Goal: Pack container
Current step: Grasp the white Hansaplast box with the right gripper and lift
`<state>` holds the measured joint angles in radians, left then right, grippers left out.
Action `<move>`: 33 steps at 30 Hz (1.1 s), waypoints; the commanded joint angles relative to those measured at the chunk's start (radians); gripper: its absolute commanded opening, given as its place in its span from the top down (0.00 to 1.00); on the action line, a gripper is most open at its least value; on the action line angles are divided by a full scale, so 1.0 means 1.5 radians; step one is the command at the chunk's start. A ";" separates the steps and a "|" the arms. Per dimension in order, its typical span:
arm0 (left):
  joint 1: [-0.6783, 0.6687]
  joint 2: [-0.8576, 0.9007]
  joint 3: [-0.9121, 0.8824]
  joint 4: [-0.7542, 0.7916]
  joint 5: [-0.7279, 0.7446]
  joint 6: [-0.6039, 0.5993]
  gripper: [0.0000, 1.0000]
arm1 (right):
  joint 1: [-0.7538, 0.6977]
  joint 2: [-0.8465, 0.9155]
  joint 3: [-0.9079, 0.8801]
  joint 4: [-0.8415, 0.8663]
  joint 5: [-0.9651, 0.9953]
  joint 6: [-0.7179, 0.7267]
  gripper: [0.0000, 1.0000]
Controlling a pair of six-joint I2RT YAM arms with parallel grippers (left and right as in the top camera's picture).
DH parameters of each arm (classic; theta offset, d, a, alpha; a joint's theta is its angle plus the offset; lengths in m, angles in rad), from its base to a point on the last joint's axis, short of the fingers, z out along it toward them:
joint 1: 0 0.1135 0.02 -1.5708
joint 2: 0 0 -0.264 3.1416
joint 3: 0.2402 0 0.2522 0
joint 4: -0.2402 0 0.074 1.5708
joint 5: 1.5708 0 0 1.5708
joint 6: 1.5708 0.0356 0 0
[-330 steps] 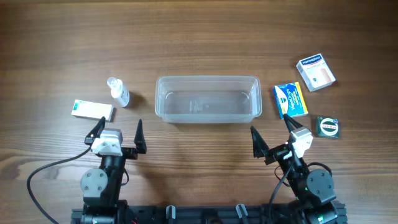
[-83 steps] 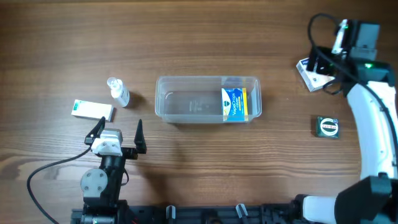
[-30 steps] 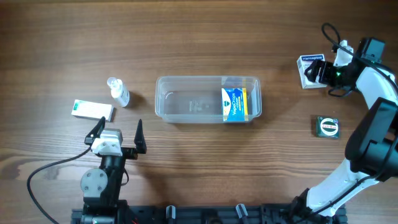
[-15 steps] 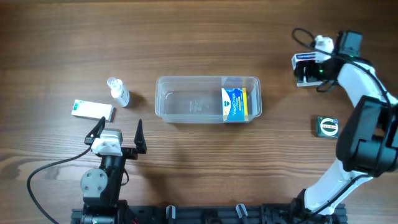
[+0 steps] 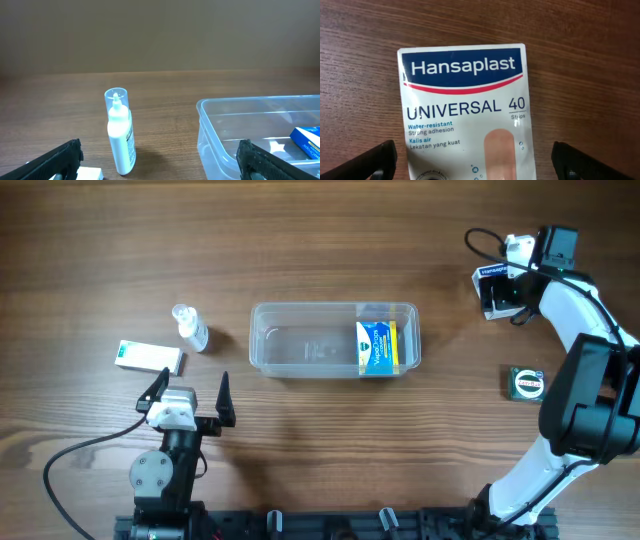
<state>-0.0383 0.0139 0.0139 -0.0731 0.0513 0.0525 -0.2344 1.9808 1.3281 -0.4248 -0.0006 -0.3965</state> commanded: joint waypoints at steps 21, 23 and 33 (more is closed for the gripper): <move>-0.003 -0.005 -0.005 0.002 0.008 0.015 0.00 | -0.001 0.046 -0.001 0.089 -0.049 -0.013 0.00; -0.003 -0.005 -0.005 0.002 0.008 0.015 0.00 | -0.001 0.062 -0.001 0.088 -0.051 -0.015 0.00; -0.003 -0.005 -0.005 0.002 0.008 0.015 0.00 | -0.001 0.089 -0.001 0.089 -0.088 0.013 0.01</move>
<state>-0.0383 0.0139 0.0139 -0.0731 0.0513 0.0525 -0.2356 2.0872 1.3285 -0.2905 -0.1108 -0.4232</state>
